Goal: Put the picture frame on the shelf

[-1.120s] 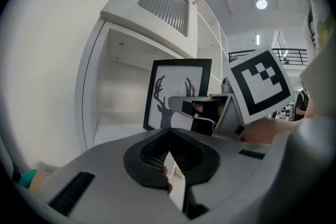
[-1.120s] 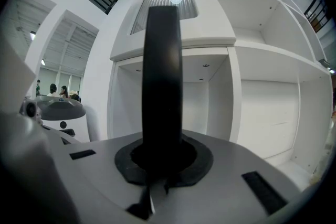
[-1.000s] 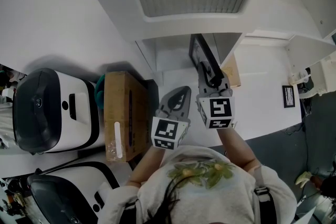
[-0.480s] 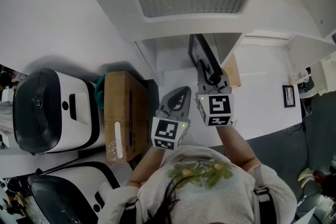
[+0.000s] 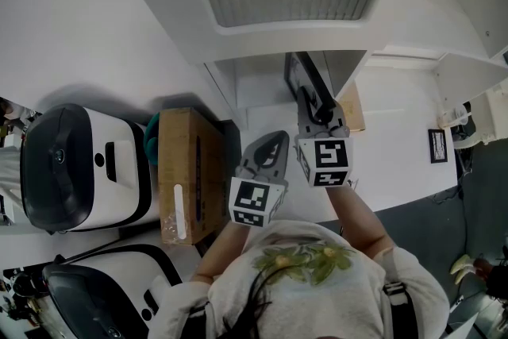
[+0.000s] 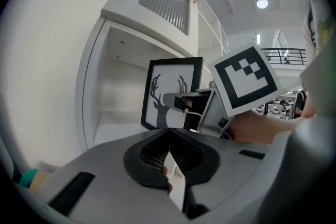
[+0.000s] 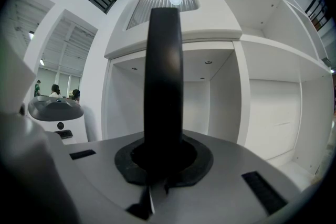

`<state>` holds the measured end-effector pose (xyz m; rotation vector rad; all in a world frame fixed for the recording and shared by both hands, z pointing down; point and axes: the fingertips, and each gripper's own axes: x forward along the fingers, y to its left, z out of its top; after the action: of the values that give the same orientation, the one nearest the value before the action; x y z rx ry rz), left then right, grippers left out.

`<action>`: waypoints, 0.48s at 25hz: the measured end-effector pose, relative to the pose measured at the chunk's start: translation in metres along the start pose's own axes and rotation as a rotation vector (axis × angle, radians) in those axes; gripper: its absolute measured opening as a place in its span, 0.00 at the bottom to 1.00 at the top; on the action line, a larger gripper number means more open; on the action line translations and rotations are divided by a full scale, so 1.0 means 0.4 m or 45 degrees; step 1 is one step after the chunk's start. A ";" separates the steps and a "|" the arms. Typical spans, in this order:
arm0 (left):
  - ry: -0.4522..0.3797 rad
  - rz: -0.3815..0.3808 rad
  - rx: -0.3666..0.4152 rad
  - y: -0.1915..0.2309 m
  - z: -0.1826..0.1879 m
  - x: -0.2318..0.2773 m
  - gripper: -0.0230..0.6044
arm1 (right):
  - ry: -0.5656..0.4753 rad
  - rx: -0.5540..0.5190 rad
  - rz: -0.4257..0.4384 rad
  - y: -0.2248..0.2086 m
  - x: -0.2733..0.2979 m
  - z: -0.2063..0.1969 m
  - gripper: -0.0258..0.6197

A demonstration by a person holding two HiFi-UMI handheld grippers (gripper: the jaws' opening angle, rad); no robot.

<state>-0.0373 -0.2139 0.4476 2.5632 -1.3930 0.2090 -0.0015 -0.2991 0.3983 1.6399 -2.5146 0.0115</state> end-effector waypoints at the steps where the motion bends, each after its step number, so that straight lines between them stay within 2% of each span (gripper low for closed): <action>1: 0.000 0.001 0.000 0.001 -0.001 0.000 0.08 | 0.000 -0.001 0.000 0.000 0.001 0.001 0.09; 12: 0.005 0.001 -0.012 0.008 -0.003 0.005 0.08 | 0.005 -0.012 0.002 -0.001 0.022 0.002 0.09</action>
<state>-0.0390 -0.2171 0.4495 2.5538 -1.3900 0.2073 -0.0048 -0.3074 0.3987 1.6333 -2.5092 0.0029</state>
